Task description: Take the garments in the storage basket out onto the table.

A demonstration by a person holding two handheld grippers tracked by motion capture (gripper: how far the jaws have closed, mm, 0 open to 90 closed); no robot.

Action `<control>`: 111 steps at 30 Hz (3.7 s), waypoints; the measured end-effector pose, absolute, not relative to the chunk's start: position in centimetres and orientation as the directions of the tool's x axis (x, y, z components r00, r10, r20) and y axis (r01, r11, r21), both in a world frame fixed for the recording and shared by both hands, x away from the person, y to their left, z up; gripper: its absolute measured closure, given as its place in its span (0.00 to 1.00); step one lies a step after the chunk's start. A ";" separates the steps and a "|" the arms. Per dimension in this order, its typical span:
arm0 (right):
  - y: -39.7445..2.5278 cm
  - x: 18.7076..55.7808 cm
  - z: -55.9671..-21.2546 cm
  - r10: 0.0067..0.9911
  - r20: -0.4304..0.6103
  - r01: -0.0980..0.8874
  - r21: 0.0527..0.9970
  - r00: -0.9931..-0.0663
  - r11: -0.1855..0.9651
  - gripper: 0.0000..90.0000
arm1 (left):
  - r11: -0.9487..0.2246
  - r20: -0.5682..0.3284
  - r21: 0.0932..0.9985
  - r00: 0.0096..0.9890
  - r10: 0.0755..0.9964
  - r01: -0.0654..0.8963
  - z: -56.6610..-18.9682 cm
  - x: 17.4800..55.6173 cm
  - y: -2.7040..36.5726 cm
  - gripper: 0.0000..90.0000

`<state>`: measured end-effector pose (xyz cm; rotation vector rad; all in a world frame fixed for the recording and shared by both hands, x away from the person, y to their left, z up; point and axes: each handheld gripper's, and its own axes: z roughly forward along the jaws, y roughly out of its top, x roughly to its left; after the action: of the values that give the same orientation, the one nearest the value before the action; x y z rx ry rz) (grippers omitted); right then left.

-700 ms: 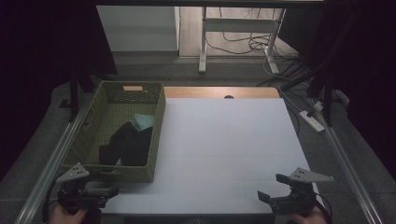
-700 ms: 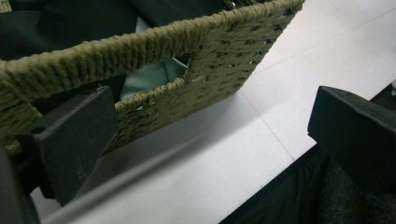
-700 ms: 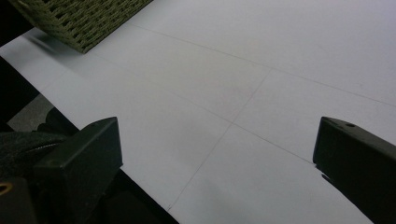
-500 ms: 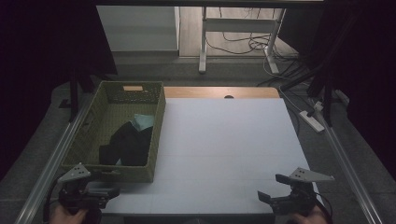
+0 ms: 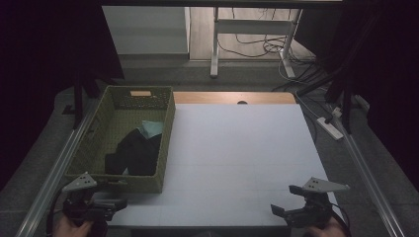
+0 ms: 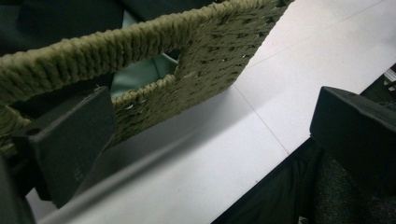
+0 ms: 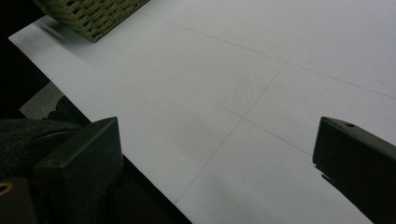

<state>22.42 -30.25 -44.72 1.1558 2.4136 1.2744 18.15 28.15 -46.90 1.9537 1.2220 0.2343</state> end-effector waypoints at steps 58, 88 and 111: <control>-30.1 22.7 -44.9 0.688 0.201 0.566 0.744 -0.697 0.356 0.02 | -0.249 -0.176 0.793 0.601 0.780 0.556 -43.1 25.7 26.5 0.00; -30.1 22.9 -45.0 0.684 0.217 0.577 0.736 -0.696 0.354 0.02 | -0.318 -0.187 0.678 0.574 0.797 0.663 -43.7 34.8 26.4 0.00; -30.1 22.9 -45.0 0.677 0.223 0.580 0.731 -0.701 0.360 0.02 | -0.442 -0.224 0.357 0.535 0.814 0.823 -49.3 39.8 25.0 0.00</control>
<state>22.87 -30.13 -44.97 1.1581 2.4923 1.2640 39.85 24.98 -49.25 2.3535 1.3361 -0.0266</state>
